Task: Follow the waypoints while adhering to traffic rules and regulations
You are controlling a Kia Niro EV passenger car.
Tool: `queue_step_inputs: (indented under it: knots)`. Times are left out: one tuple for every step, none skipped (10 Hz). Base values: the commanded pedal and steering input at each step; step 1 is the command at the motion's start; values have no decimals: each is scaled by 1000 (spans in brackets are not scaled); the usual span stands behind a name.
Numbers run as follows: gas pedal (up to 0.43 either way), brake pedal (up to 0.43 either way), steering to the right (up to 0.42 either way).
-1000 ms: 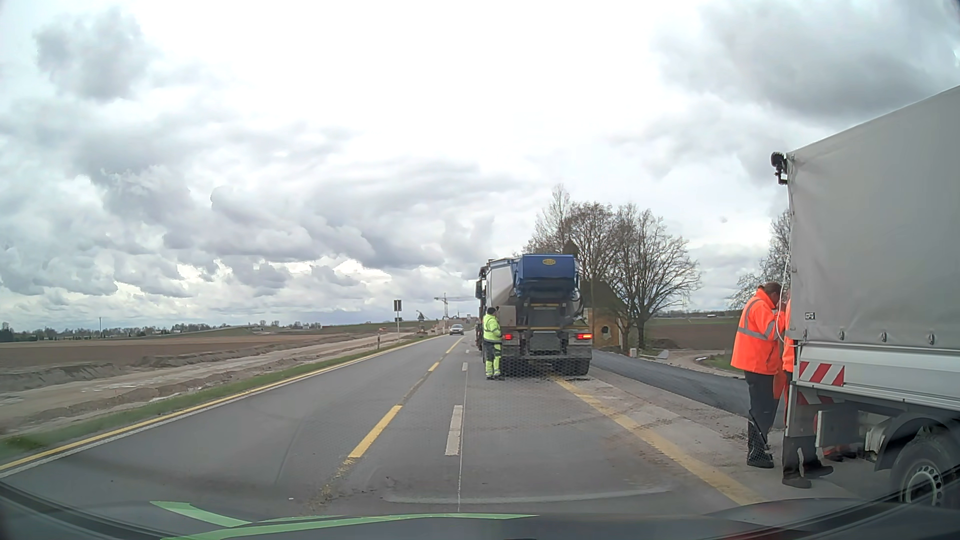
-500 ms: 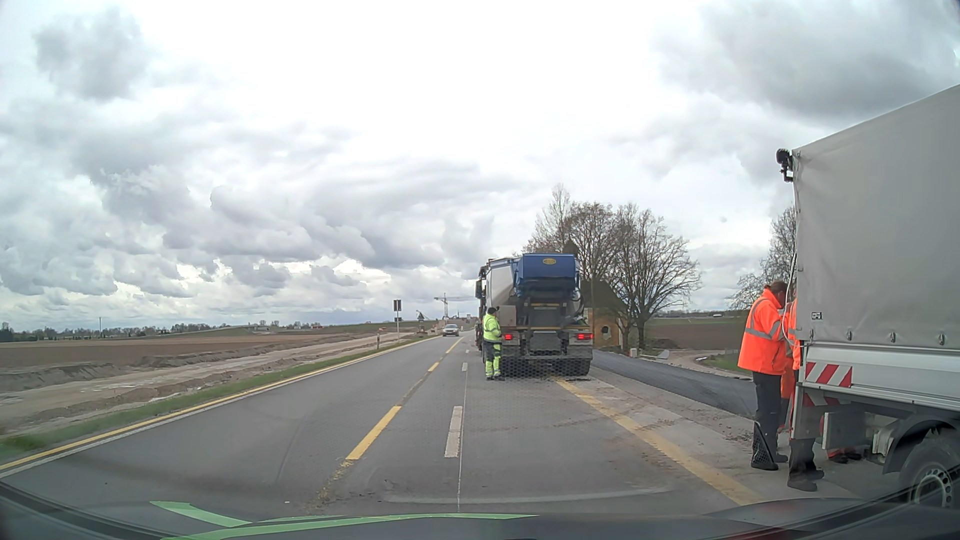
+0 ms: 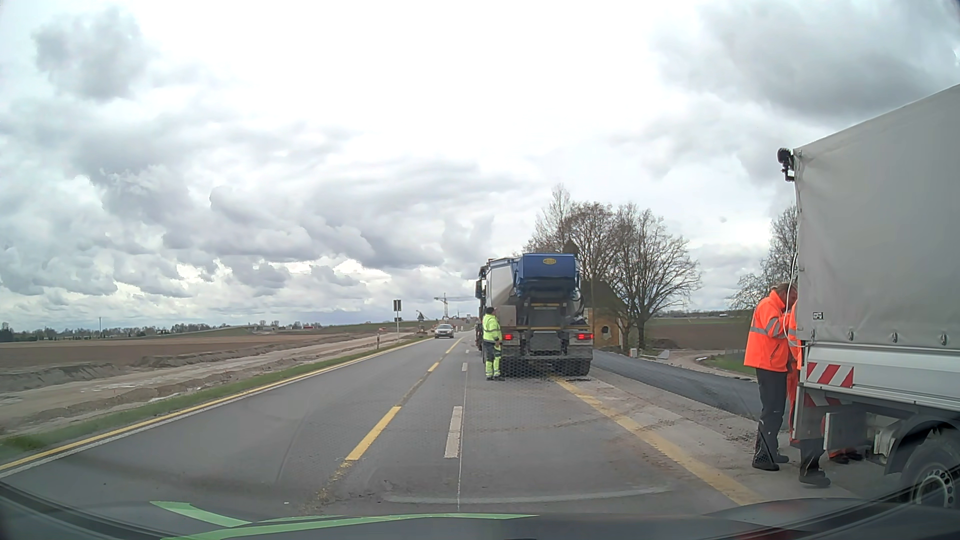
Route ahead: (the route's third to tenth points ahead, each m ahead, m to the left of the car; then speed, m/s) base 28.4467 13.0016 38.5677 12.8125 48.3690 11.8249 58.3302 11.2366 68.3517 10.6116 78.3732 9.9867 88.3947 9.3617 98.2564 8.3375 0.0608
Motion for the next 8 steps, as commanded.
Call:
queue_step_inputs:
  knots:
    - [0, 134, 3]
    - [0, 140, 3]
    - [0, 146, 3]
    - [0, 146, 3]
    - [0, 152, 3]
    - [0, 152, 3]
    - [0, 152, 3]
    - [0, 152, 3]
